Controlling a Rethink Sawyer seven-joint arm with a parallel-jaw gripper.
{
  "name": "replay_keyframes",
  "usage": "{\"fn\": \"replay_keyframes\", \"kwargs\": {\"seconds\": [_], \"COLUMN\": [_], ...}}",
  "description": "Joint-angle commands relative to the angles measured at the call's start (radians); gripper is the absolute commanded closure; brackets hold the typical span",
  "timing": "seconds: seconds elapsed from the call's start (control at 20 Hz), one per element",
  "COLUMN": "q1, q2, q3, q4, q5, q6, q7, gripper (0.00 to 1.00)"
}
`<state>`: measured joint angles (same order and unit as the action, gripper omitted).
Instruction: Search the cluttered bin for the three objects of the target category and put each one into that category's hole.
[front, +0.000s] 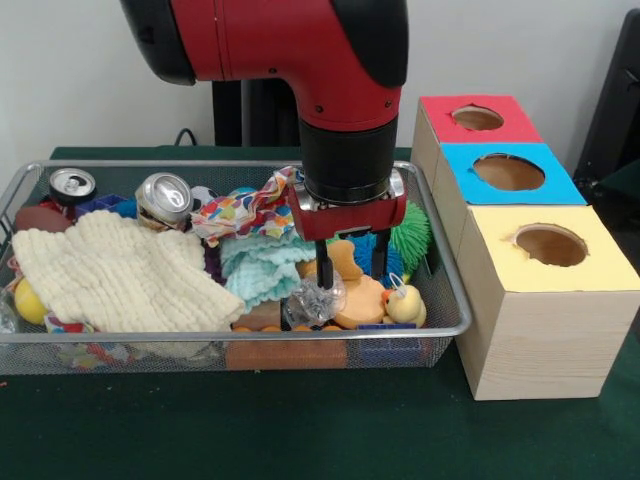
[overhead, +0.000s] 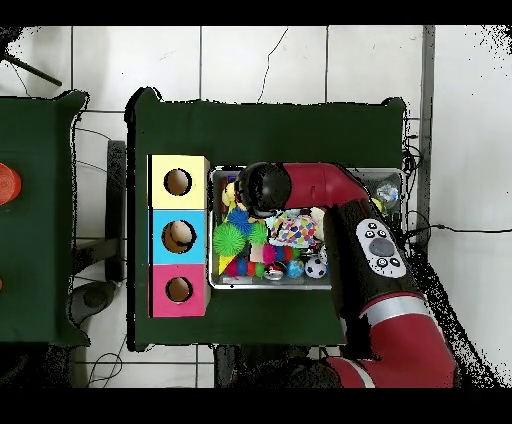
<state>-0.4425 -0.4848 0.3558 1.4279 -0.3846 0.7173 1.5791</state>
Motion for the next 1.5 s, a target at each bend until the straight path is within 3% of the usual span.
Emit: {"fn": "replay_keyframes", "kwargs": {"seconds": [0.05, 0.8, 1.5], "q1": [0.009, -0.028, -0.042], "q2": [0.043, 0.028, 0.021], "q3": [-0.018, 0.012, 0.027], "q4": [0.019, -0.086, -0.096], "q5": [-0.04, -0.066, -0.1], "q6": [-0.015, 0.117, 0.113], "q7": [0.027, -0.143, -0.173], "gripper": [0.0, 0.0, 0.0]}}
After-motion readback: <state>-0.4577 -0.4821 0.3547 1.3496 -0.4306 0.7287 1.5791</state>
